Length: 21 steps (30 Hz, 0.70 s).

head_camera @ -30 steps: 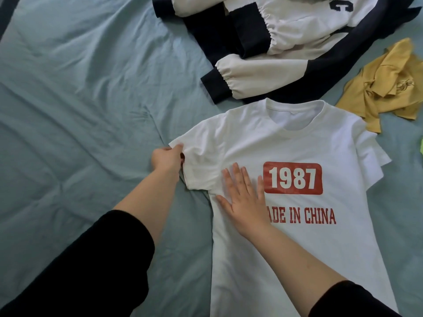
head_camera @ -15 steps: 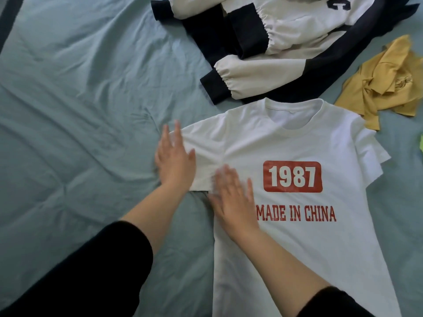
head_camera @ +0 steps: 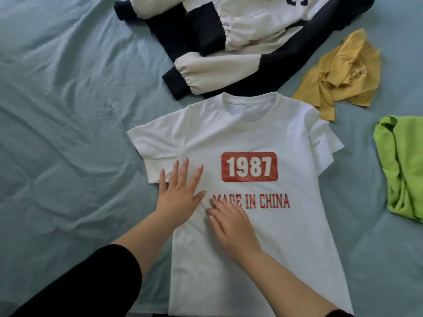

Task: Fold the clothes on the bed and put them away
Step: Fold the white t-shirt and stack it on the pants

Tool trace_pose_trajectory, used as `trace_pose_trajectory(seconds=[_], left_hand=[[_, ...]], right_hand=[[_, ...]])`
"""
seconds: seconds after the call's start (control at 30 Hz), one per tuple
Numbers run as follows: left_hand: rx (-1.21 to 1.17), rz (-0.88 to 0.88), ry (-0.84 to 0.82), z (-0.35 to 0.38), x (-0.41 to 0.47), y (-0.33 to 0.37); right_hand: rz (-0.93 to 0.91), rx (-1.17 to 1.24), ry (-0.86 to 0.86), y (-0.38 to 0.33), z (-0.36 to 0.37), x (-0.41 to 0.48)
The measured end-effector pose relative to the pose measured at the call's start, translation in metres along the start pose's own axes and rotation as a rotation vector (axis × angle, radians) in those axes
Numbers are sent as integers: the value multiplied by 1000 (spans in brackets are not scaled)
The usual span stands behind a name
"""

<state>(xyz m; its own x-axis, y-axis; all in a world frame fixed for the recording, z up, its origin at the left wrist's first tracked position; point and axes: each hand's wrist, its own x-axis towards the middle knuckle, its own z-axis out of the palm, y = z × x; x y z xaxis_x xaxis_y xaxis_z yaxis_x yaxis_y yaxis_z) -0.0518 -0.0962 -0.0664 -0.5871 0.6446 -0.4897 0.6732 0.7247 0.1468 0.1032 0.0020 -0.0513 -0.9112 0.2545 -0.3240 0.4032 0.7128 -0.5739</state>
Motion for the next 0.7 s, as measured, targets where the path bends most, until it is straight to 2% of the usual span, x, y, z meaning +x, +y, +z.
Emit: trace_pose_trajectory(seconds=[0.17,0.27,0.33,0.43,0.5,0.63,0.7], left_hand=[[-121,73,-101,9,9,111],[-166,81,-131,8,33,175],[-207,4,-169,6,54,213],[-285,-156,-217,6,71,239],[-293,-187,-220,12,76,245],[-288,-187,-207,19,77,244],[-281,-182,-213,17,77,245]], right_hand=[[441,241,376,92,-74,-20],[819,571,612,150,-112,-18],[956,818,623,188,-131,-9],[968,1361,595,212,-152,16],[949,1633,605,222,-165,36],[933,1736,575,230,-181,71],[903,1550,667,233,-189,81]])
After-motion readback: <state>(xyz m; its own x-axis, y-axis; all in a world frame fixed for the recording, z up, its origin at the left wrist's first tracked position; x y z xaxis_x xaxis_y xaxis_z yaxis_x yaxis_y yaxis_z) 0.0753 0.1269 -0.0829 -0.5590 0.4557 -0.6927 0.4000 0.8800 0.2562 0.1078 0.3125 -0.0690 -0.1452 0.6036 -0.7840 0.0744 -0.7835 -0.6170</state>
